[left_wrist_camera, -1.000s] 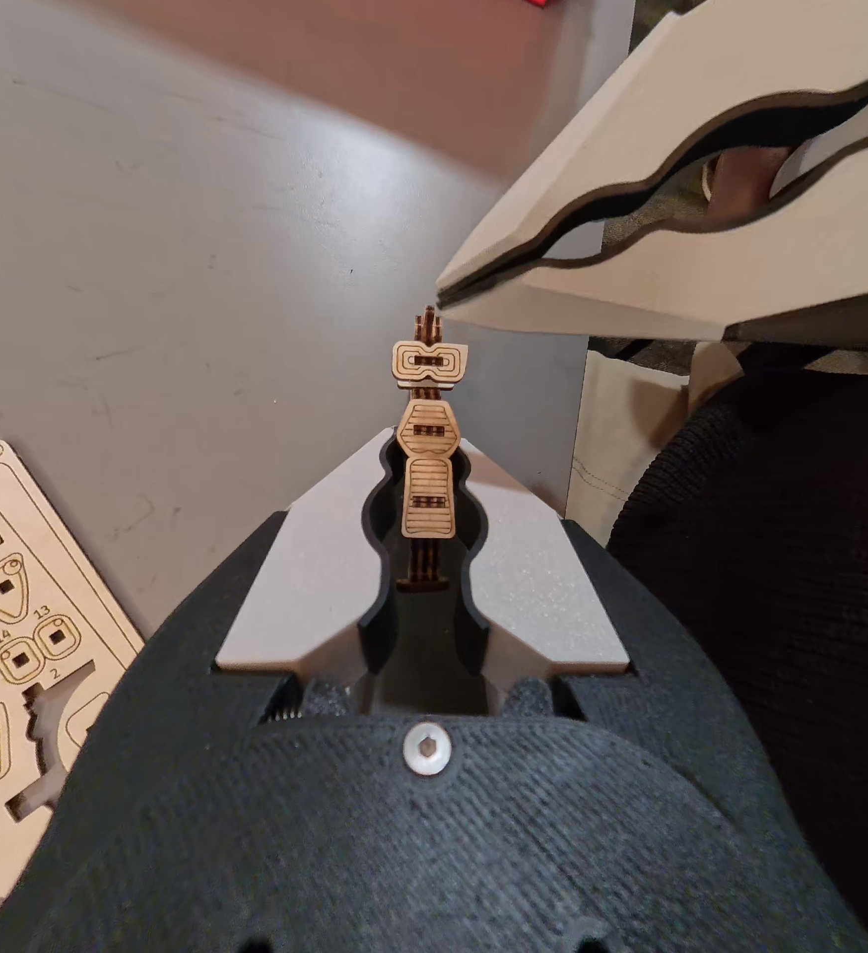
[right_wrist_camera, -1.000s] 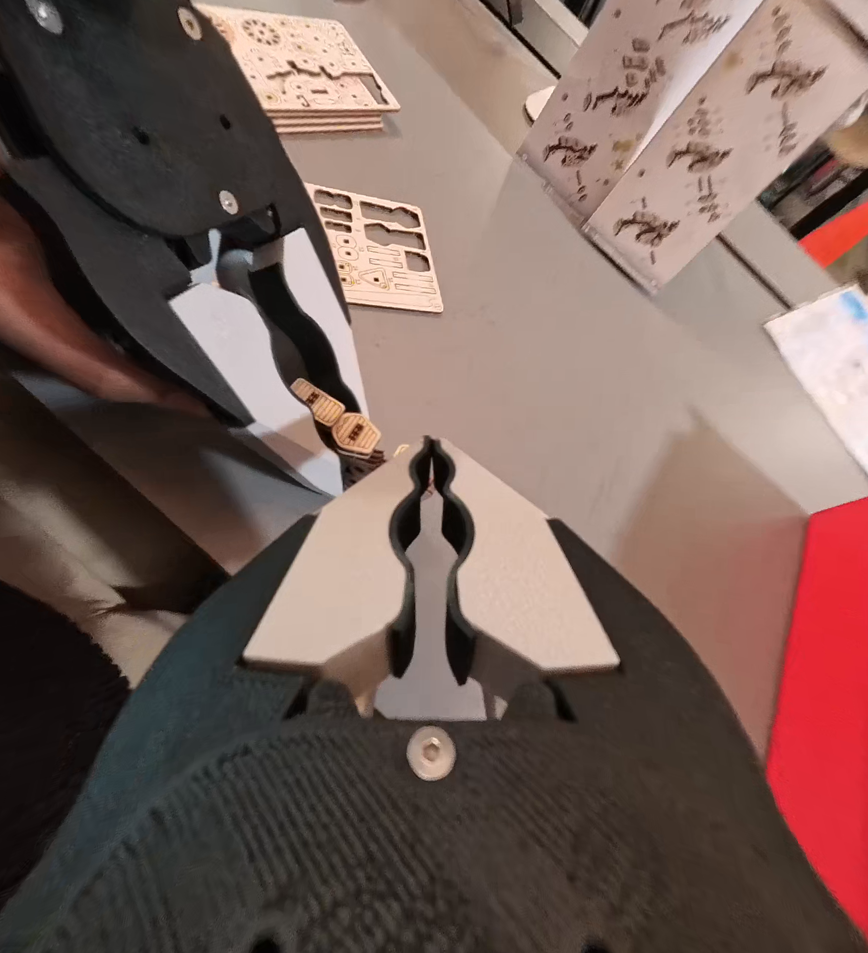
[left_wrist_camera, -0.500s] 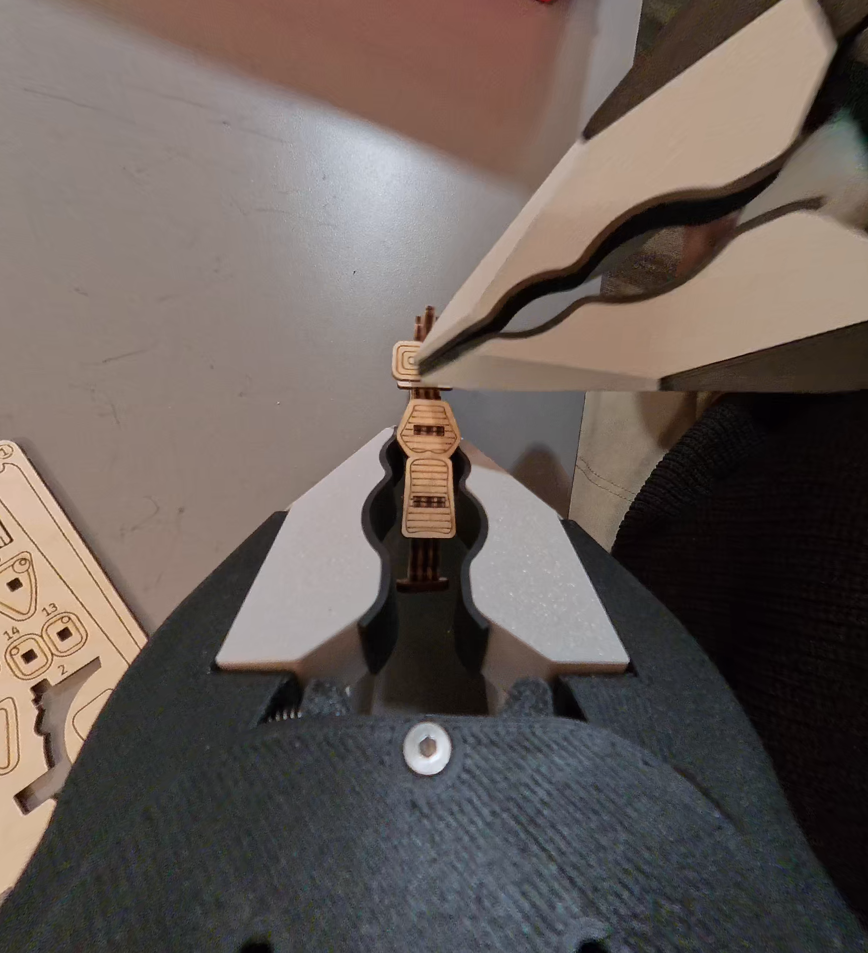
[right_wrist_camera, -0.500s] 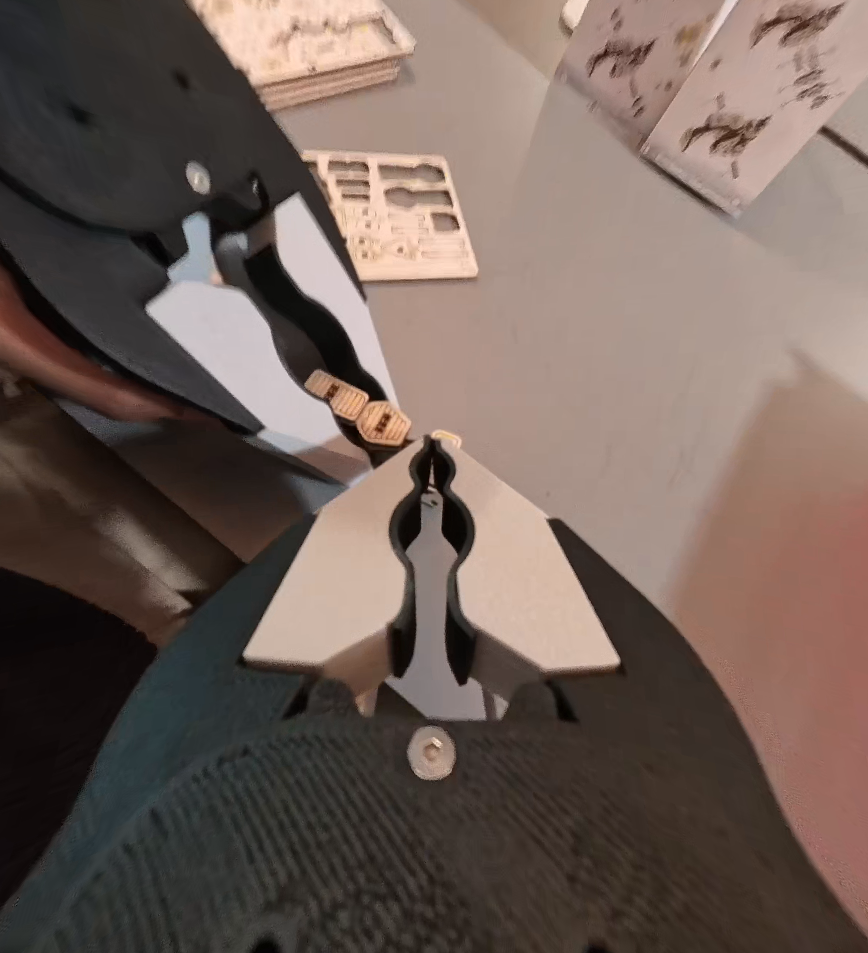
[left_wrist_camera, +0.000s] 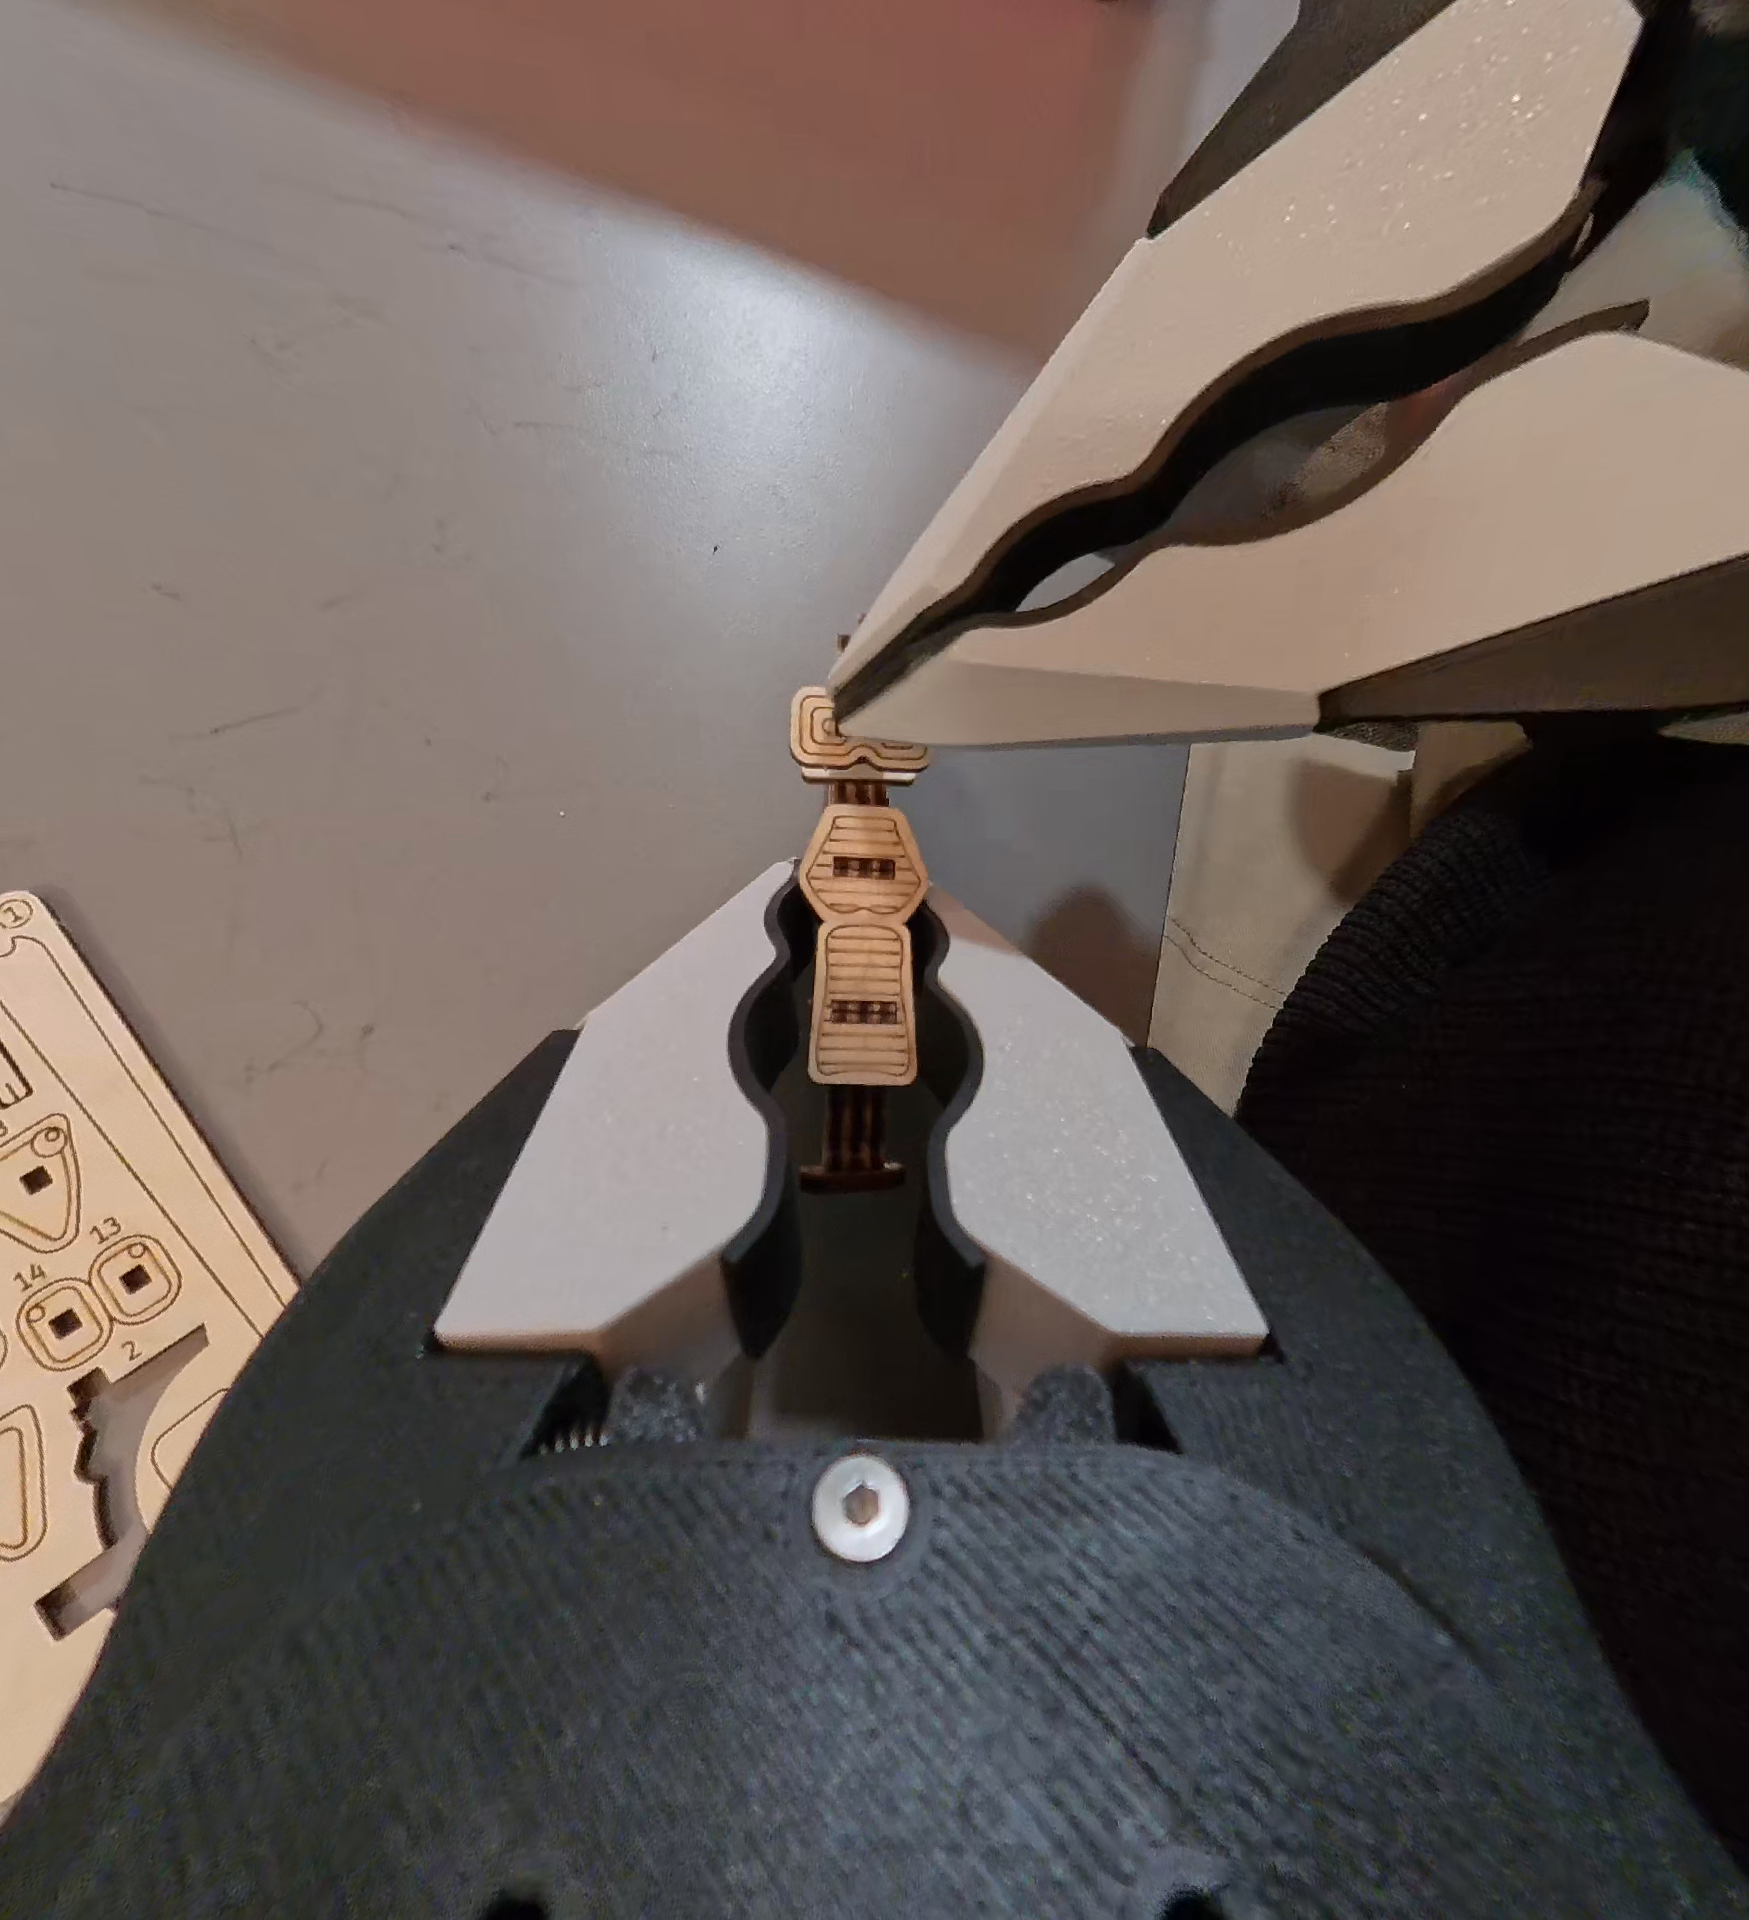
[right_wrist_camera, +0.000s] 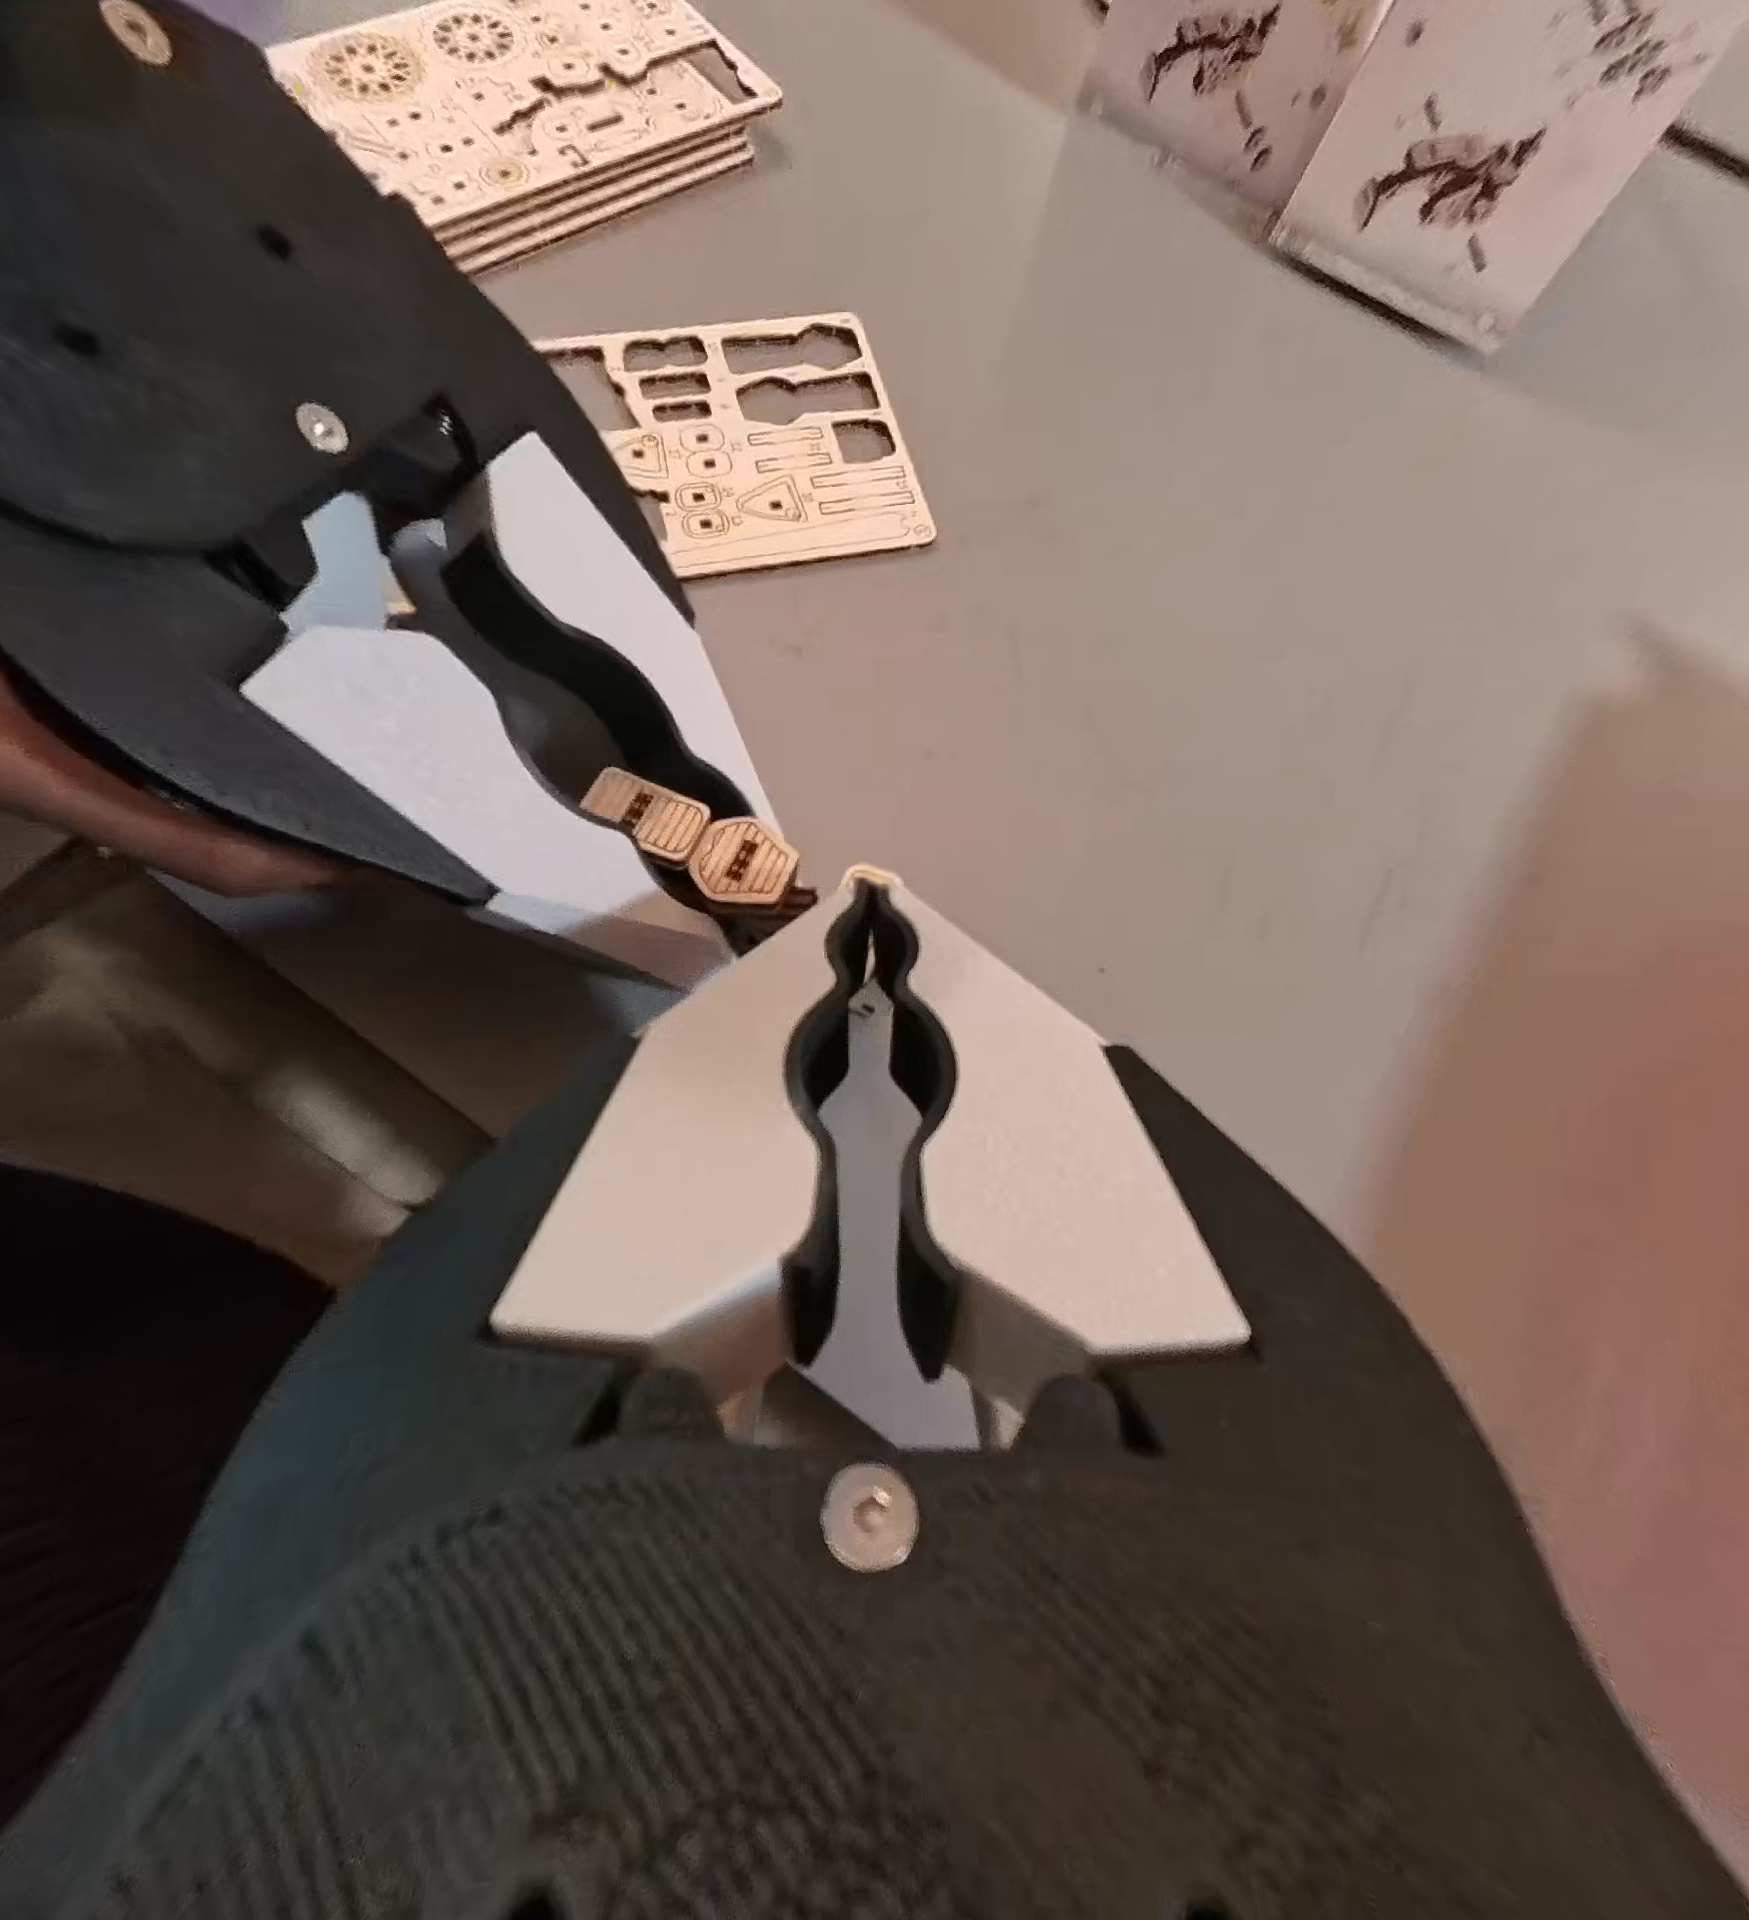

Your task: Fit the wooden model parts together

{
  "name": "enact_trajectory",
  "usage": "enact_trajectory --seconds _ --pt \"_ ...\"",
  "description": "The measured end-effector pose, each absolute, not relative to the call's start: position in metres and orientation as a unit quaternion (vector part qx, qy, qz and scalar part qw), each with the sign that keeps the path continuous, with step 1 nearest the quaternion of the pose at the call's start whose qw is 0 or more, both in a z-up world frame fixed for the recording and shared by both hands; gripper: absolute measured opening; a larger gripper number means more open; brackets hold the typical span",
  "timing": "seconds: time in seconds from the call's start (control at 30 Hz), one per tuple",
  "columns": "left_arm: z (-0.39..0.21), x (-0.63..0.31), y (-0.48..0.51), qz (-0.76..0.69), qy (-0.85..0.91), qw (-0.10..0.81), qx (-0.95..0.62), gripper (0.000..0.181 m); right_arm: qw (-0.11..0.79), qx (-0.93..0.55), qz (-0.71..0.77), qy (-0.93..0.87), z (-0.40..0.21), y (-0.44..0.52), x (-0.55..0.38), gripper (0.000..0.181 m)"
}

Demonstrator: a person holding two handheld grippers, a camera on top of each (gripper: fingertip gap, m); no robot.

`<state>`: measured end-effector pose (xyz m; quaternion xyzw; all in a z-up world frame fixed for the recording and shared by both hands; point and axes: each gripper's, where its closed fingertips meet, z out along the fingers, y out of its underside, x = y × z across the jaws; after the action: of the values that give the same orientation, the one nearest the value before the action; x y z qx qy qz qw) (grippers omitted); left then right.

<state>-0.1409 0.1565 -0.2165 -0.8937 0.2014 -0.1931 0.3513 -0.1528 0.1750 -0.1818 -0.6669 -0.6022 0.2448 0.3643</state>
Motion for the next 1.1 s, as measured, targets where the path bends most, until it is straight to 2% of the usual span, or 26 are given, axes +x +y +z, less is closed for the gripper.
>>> enact_trajectory --seconds 0.23,0.43,0.63,0.77,1.0,1.1 --pt "-0.216 -0.141 0.156 -0.194 0.201 0.352 -0.893 0.016 0.389 -0.652 0.27 -0.592 -0.161 0.172 -0.155 0.0" --pt "-0.216 -0.141 0.156 -0.192 0.202 0.352 -0.894 0.016 0.353 -0.681 0.255 -0.589 -0.18 0.176 -0.152 0.0" --pt "-0.216 -0.141 0.156 -0.193 0.201 0.352 -0.893 0.016 0.396 -0.658 0.273 -0.579 -0.156 0.177 -0.154 0.0" --pt "-0.216 -0.141 0.156 -0.192 0.202 0.353 -0.893 0.015 0.344 -0.679 0.256 -0.595 -0.183 0.173 -0.152 0.0" --pt "-0.216 -0.14 0.156 -0.193 0.202 0.352 -0.893 0.016 0.387 -0.659 0.271 -0.585 -0.158 0.174 -0.154 0.0" --pt "-0.216 -0.142 0.157 -0.189 0.198 0.354 -0.894 0.016 0.343 -0.677 0.255 -0.599 -0.182 0.171 -0.152 0.0"
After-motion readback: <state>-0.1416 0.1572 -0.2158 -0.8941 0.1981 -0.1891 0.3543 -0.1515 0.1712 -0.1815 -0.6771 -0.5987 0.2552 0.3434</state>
